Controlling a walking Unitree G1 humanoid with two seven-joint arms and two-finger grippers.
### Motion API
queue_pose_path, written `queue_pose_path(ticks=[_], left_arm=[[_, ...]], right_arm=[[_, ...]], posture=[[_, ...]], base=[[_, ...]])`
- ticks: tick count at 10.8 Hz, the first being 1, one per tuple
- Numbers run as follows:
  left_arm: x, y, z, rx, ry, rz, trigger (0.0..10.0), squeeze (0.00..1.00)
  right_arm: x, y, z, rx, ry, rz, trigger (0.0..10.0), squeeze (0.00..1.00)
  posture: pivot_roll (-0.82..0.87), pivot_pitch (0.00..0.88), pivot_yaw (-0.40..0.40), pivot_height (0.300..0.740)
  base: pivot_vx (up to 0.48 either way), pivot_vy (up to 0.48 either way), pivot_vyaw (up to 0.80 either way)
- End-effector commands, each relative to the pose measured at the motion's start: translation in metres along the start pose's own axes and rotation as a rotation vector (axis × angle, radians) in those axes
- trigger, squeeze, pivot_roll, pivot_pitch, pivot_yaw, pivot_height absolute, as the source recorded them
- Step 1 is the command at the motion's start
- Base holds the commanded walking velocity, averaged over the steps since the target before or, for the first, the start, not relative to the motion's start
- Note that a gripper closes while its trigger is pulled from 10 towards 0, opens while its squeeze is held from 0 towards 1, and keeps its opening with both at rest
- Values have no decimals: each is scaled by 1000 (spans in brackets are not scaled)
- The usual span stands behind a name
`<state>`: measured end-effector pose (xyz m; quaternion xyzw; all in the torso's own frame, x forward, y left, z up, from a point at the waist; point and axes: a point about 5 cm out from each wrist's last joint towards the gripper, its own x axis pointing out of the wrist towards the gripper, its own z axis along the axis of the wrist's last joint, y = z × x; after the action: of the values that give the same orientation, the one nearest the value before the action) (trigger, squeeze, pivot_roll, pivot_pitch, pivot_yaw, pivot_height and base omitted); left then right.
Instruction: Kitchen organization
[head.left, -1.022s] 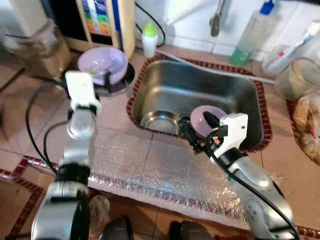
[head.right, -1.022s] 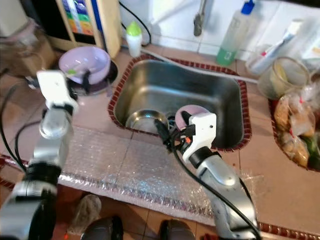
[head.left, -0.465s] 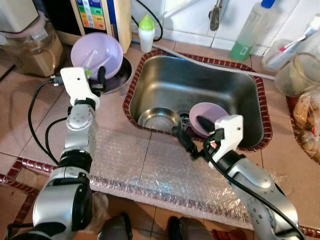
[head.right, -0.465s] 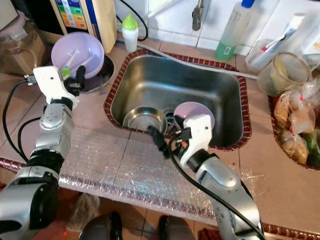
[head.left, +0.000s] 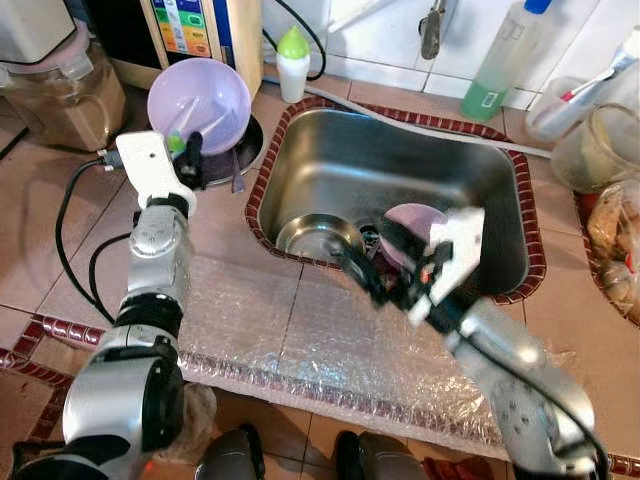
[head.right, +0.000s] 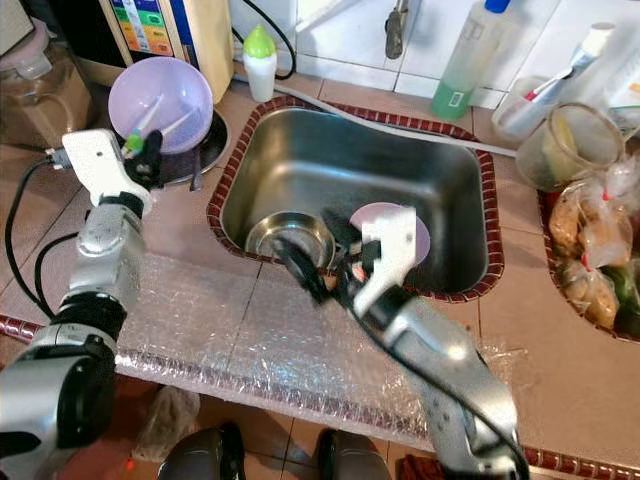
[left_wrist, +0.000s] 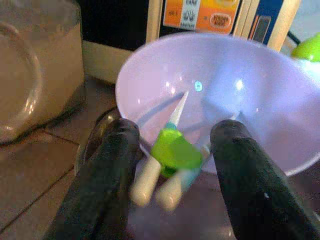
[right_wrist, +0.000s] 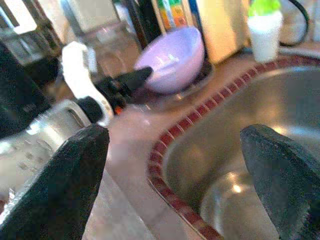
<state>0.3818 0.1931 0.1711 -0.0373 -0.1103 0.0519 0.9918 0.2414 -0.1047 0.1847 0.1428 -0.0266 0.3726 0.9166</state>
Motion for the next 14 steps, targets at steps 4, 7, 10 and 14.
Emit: queue_pose_path(ticks=[4,7,10,14], left_arm=[[3,-1,4,-4,-19,-22,0,0],[3,-4,5,-8,-21,-34,0,0],[3,-12,11,-13,-58,-78,0,0],[-6,-22,32,7,-188,-165,0,0]], right_arm=[[6,0,5,22,-26,22,10000,0],[10,0,3,36,-29,38,10000,0],[27,-7,4,61,-85,32,10000,0],[44,-21,3,68,-143,-22,10000,0]], posture=[[-199,149,-18,740],[-182,137,-5,740],[-122,92,15,740],[-60,38,23,740]], base=[[0,0,0],[0,0,0],[0,0,0],[0,0,0]])
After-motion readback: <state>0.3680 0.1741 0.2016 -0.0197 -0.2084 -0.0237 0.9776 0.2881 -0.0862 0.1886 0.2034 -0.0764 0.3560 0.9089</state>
